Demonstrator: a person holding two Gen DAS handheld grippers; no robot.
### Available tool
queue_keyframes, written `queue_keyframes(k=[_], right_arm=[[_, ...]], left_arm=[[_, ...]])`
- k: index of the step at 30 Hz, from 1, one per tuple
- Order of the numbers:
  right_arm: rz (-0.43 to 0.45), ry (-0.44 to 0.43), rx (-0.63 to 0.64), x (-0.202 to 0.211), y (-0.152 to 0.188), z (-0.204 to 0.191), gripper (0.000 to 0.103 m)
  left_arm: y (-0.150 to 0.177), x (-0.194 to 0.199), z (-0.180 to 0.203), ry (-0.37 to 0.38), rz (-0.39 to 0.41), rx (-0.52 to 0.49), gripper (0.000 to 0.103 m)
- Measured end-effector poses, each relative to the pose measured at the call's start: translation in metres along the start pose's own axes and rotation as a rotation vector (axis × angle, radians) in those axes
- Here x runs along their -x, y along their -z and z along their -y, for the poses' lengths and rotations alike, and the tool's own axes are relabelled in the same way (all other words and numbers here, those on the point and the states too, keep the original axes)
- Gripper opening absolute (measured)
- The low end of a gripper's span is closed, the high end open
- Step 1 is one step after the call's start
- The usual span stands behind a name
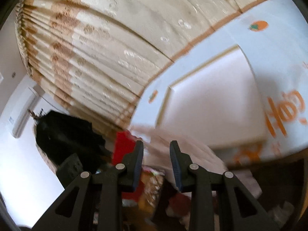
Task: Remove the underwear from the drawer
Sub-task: 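Carry the red cloth over the white tray with the left tool while the right tool swings away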
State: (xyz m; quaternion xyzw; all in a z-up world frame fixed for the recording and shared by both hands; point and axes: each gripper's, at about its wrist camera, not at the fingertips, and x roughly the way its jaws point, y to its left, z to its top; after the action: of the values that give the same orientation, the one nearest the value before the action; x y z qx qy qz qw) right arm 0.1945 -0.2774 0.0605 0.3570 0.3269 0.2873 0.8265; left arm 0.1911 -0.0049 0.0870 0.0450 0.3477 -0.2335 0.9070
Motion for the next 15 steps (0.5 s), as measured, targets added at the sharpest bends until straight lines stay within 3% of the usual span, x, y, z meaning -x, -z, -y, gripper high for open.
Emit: queue_keyframes(k=[2,4,6,9,12,14,15], right_arm=[[0.028,0.012,0.038,-0.014,-0.015,-0.008,0.032],[0.026,0.085,0.066,-0.032,-0.026,-0.008,0.032],[0.011,0.114,0.083,-0.039,-0.029,-0.005,0.032],[-0.039,0.077,0.106,-0.039,-0.021,-0.002,0.032],[-0.145,-0.042,0.165,-0.037,-0.001,-0.004,0.035],[-0.248,-0.089,0.240,-0.044,0.021,-0.007,0.047],[-0.301,-0.084,0.296,-0.050,0.035,-0.008,0.060]], left_arm=[[-0.012,-0.019,-0.004,-0.025,-0.004,-0.007,0.037],[-0.021,-0.041,-0.012,-0.080,-0.025,-0.004,0.037],[-0.023,-0.053,-0.018,-0.081,-0.037,0.008,0.037],[-0.021,-0.057,-0.026,-0.049,-0.047,0.037,0.037],[-0.019,-0.045,-0.026,-0.044,-0.023,0.026,0.037],[-0.017,-0.034,-0.028,-0.047,-0.007,0.021,0.037],[-0.017,-0.031,-0.028,-0.049,-0.003,0.022,0.037]])
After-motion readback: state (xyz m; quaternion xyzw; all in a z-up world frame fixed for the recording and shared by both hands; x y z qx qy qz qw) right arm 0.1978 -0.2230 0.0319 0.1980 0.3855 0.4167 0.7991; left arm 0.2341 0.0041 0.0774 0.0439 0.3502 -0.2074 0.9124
